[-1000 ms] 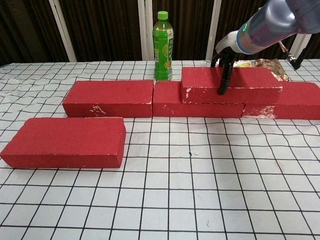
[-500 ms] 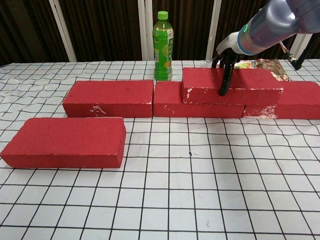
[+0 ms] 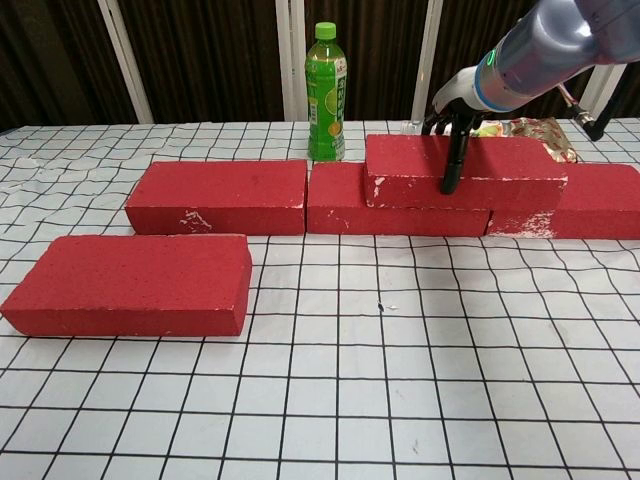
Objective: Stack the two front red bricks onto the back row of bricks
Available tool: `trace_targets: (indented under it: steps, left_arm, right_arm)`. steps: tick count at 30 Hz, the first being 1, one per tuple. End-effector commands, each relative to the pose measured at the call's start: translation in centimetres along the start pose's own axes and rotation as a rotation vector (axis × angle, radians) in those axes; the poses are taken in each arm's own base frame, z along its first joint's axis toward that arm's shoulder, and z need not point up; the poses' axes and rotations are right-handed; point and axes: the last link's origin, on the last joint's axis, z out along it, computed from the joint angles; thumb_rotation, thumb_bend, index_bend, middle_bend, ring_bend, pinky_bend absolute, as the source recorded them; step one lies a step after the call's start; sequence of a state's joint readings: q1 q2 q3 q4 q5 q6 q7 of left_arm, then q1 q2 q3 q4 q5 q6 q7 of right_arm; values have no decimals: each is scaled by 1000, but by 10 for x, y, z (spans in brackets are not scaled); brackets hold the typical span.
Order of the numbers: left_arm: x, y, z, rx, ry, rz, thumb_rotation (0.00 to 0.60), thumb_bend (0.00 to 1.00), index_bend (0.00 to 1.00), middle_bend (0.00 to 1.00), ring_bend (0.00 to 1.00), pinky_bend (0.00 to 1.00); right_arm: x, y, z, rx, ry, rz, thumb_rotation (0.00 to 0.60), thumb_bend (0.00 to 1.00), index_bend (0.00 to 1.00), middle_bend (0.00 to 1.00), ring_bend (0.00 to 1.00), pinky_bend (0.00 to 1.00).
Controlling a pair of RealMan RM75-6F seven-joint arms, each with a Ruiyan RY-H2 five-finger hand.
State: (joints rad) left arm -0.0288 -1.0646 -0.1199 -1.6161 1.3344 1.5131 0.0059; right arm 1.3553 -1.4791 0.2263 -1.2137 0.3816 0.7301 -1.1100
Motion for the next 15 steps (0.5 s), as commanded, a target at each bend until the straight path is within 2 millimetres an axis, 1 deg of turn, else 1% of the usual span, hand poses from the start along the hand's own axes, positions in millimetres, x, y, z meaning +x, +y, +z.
trace_targets:
  steps: [1,8,15]
  left_arm:
    - [0,0,0,0,1,0,600,0,89,0,0,23]
    - [0,0,0,2,0,1,600,0,89,0,0,23]
    - [0,-1,0,2,0,1,600,0,89,0,0,23]
  right_arm:
    - [0,0,0,-1,0,1,600,133,82,0,0,0]
    - [2,-1,-1,2,4,-3,600,133,68,0,0,0]
    - [6,-2,-8,12,3,-27,600,133,48,0,0,0]
